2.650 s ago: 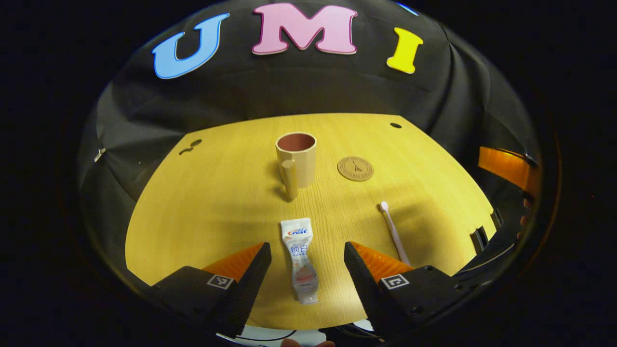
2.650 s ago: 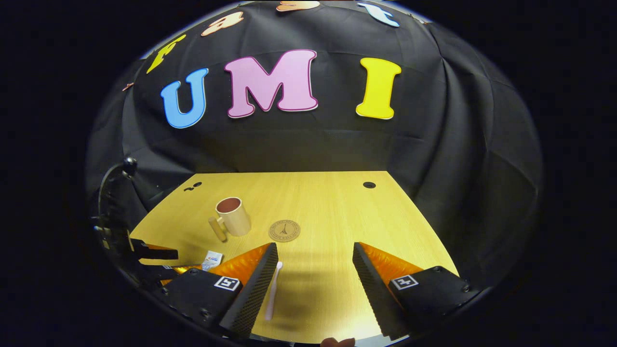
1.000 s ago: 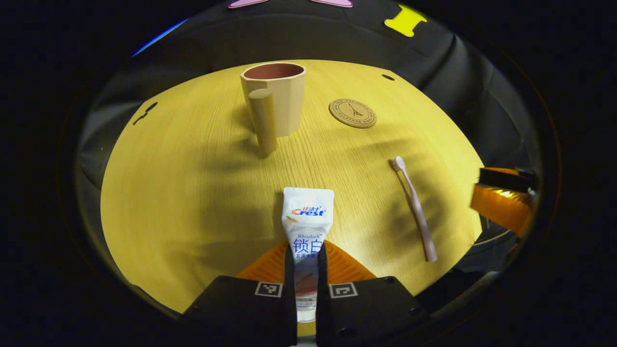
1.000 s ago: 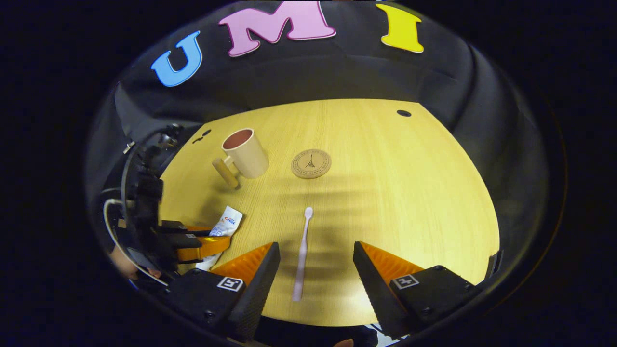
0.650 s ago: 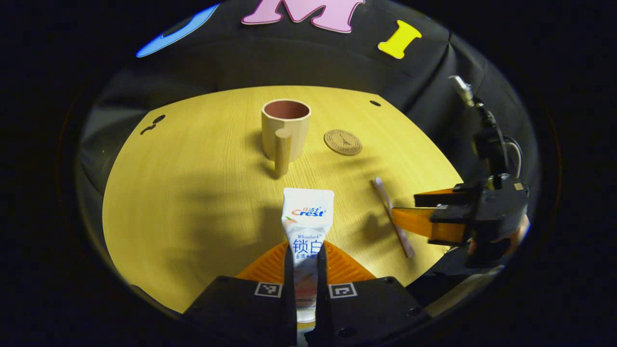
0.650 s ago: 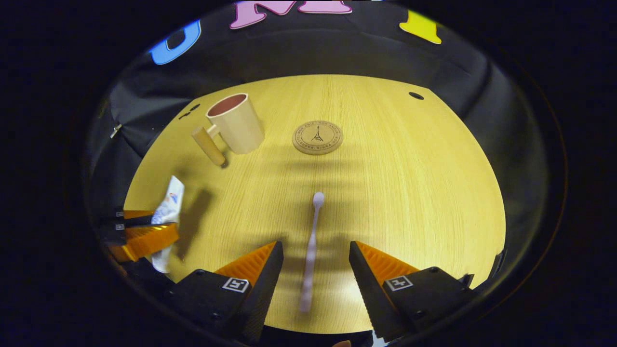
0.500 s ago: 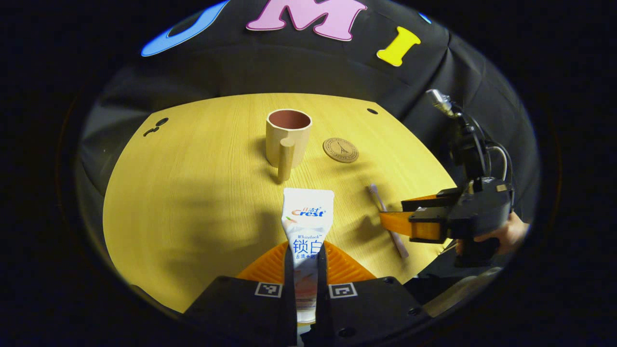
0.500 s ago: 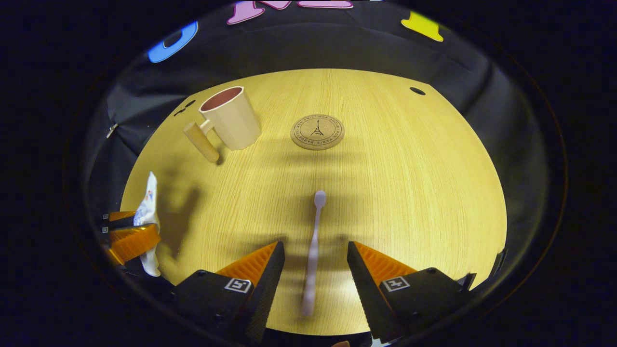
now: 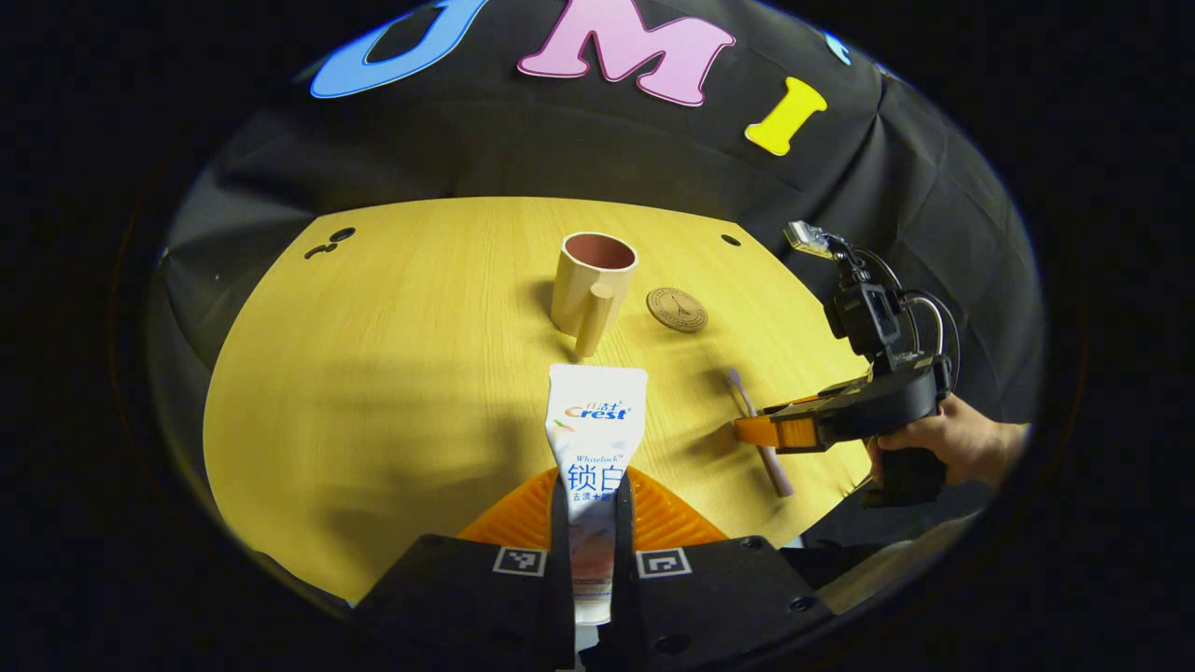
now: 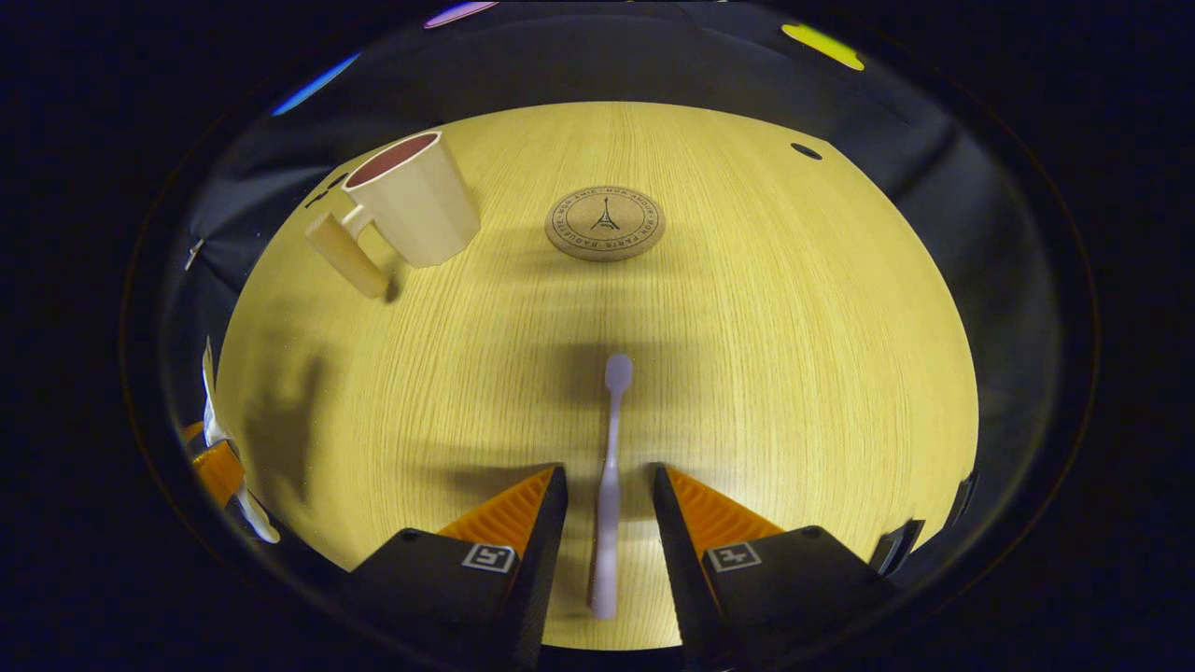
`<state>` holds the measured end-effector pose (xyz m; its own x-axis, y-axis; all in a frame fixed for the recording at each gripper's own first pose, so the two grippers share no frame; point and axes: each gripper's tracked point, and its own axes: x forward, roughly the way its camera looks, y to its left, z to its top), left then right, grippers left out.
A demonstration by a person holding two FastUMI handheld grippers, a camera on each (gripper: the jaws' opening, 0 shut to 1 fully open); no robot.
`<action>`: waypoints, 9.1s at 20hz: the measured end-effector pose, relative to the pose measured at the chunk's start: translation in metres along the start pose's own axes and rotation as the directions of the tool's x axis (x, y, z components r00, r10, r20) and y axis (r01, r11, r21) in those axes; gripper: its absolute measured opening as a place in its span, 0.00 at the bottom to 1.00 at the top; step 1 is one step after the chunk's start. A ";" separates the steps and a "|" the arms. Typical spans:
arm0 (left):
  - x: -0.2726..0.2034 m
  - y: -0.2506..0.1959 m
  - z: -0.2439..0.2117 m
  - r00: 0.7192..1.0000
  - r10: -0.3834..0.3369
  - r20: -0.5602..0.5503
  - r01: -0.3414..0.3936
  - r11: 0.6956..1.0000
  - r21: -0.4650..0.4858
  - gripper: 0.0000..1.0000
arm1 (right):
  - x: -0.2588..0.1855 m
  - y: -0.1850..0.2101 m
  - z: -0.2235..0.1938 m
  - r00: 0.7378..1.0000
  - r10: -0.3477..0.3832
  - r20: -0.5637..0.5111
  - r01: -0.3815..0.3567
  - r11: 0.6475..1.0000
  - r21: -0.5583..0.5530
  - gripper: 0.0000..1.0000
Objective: Put the toothbrush and toothpaste on the desktop into the cup, then pick up the cup and place it on the coaster on the desktop.
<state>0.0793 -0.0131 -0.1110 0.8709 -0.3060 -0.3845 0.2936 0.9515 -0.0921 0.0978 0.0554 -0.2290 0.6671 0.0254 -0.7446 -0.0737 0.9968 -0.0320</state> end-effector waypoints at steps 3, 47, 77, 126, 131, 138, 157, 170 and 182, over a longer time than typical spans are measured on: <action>0.003 0.003 0.001 1.000 0.005 0.010 -0.005 1.000 -0.015 0.21 | 0.000 0.002 0.000 1.000 0.004 -0.012 -0.004 1.000 -0.008 0.21; 0.139 0.002 0.267 0.824 0.099 0.558 0.030 0.976 -0.217 0.20 | -0.121 -0.042 0.082 0.805 0.440 0.398 -0.430 0.895 -0.119 0.06; 0.035 0.016 0.179 0.882 0.009 0.471 0.096 0.975 -0.200 0.74 | -0.161 0.052 0.178 0.659 0.422 0.623 -0.551 0.834 0.018 0.06; -0.030 0.010 0.069 0.950 0.066 0.307 -0.025 0.991 -0.135 0.81 | -0.057 0.091 0.190 0.651 0.374 0.660 -0.515 0.857 0.023 0.48; 0.011 0.000 0.076 0.976 0.054 0.209 -0.041 0.997 -0.064 0.81 | -0.058 0.066 0.153 0.714 0.396 0.577 -0.492 0.871 0.012 0.57; 0.069 -0.002 0.095 0.993 0.081 0.087 -0.083 0.996 0.018 0.81 | -0.059 0.026 0.080 0.799 0.410 0.441 -0.465 0.885 0.020 0.57; 0.157 -0.003 0.113 0.987 0.162 -0.021 -0.157 0.977 0.144 0.46 | -0.051 -0.067 0.037 0.861 0.325 0.391 -0.412 0.896 0.163 0.57; 0.145 -0.015 0.124 0.988 0.147 0.057 -0.154 0.977 0.150 0.22 | -0.051 -0.071 0.029 0.860 0.325 0.394 -0.415 0.894 0.167 0.57; 0.143 -0.052 0.145 0.989 0.097 0.109 -0.116 0.976 0.185 0.18 | -0.058 -0.084 0.033 0.845 0.319 0.430 -0.426 0.886 0.181 0.57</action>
<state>0.2450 -0.1113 -0.0281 0.9330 -0.2144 -0.2892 0.2588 0.9578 0.1248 0.0901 -0.0267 -0.1609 0.8587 0.3717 -0.3527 -0.2156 0.8865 0.4094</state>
